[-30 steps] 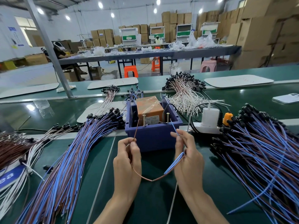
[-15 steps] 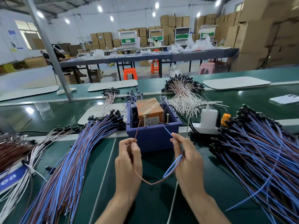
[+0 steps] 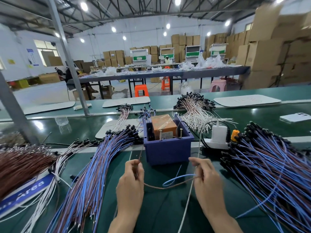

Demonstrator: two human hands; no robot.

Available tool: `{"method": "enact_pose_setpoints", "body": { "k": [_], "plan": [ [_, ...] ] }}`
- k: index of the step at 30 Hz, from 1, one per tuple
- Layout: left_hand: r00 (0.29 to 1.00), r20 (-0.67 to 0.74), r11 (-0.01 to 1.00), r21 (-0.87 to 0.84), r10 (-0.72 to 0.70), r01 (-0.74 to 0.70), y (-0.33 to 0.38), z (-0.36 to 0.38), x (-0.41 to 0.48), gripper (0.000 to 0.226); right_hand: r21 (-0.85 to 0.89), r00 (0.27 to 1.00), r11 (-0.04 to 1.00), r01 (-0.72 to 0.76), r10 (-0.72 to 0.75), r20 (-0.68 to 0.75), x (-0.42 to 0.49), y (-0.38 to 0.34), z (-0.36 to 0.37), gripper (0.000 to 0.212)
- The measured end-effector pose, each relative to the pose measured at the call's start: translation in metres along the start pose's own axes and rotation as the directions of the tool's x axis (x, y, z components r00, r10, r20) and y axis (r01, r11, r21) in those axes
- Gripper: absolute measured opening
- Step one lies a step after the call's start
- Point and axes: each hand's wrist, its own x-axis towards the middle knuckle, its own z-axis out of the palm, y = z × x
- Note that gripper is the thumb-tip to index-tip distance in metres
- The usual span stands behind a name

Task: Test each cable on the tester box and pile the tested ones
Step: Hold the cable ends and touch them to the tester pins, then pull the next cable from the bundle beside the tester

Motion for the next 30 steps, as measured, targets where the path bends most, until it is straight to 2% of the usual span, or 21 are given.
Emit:
{"method": "enact_pose_setpoints", "body": {
  "k": [2, 4, 7, 9, 11, 12, 13, 15, 17, 20, 21, 22, 24, 25, 27, 30],
  "plan": [
    [0.996, 0.072, 0.995, 0.087, -0.057, 0.05, -0.002, -0.005, -0.005, 0.012, -0.017, 1.0, 1.0, -0.014, 0.014, -0.003, -0.003, 0.0, -0.002, 0.03],
    [0.991, 0.105, 0.991, 0.107, -0.086, 0.075, -0.004, -0.011, -0.011, 0.027, -0.046, 1.0, 0.999, -0.018, 0.018, -0.007, -0.003, -0.001, -0.005, 0.028],
    [0.996, 0.025, 0.994, 0.07, -0.083, 0.081, 0.003, -0.024, -0.014, 0.039, -0.12, 1.0, 0.993, 0.004, -0.002, 0.013, -0.001, -0.005, -0.011, 0.027],
    [1.0, -0.015, 1.0, 0.004, 0.027, -0.027, 0.017, -0.032, -0.016, 0.031, -0.223, 0.994, 0.97, 0.1, -0.091, 0.053, 0.002, -0.011, -0.016, 0.023],
    [0.974, 0.08, 0.977, -0.013, 0.211, -0.211, 0.041, -0.037, -0.017, 0.017, -0.317, 0.973, 0.92, 0.229, -0.21, 0.093, 0.009, -0.024, -0.022, 0.019],
    [0.939, 0.186, 0.956, 0.004, 0.289, -0.295, 0.054, -0.038, -0.018, 0.018, -0.356, 0.955, 0.886, 0.296, -0.275, 0.108, 0.014, -0.032, -0.026, 0.016],
    [0.891, 0.286, 0.925, 0.034, 0.354, -0.378, 0.066, -0.039, -0.017, 0.031, -0.385, 0.933, 0.85, 0.359, -0.34, 0.119, 0.021, -0.04, -0.029, 0.014],
    [0.792, 0.403, 0.831, 0.122, 0.459, -0.543, 0.086, -0.037, -0.016, 0.049, -0.42, 0.894, 0.792, 0.443, -0.423, 0.147, 0.034, -0.057, -0.035, 0.013],
    [0.732, 0.426, 0.744, 0.179, 0.532, -0.644, 0.105, -0.036, -0.015, 0.048, -0.474, 0.864, 0.728, 0.495, -0.47, 0.18, 0.046, -0.073, -0.042, 0.02],
    [0.701, 0.352, 0.712, 0.123, 0.62, -0.691, 0.124, -0.035, -0.011, 0.036, -0.509, 0.805, 0.645, 0.571, -0.56, 0.194, 0.065, -0.087, -0.059, 0.036],
    [0.715, 0.311, 0.728, 0.093, 0.627, -0.679, 0.129, -0.036, -0.008, 0.033, -0.498, 0.805, 0.657, 0.566, -0.571, 0.161, 0.07, -0.091, -0.065, 0.044],
    [0.746, 0.264, 0.764, 0.046, 0.612, -0.643, 0.136, -0.037, -0.004, 0.029, -0.469, 0.834, 0.712, 0.522, -0.541, 0.106, 0.073, -0.094, -0.072, 0.056],
    [0.838, 0.182, 0.857, -0.134, 0.514, -0.497, 0.152, -0.04, 0.004, 0.024, -0.303, 0.923, 0.883, 0.358, -0.383, -0.025, 0.077, -0.1, -0.088, 0.072],
    [0.876, 0.165, 0.876, -0.263, 0.454, -0.404, 0.16, -0.042, 0.007, 0.023, -0.194, 0.951, 0.937, 0.289, -0.304, -0.051, 0.078, -0.102, -0.094, 0.071],
    [0.911, 0.18, 0.846, -0.471, 0.37, -0.25, 0.177, -0.044, 0.011, 0.023, -0.03, 0.979, 0.978, 0.204, -0.204, 0.015, 0.079, -0.104, -0.102, 0.055],
    [0.917, 0.209, 0.776, -0.613, 0.339, -0.147, 0.197, -0.043, 0.012, 0.018, 0.106, 0.94, 0.965, 0.239, -0.257, 0.225, 0.076, -0.106, -0.109, 0.033]
  ]
}}
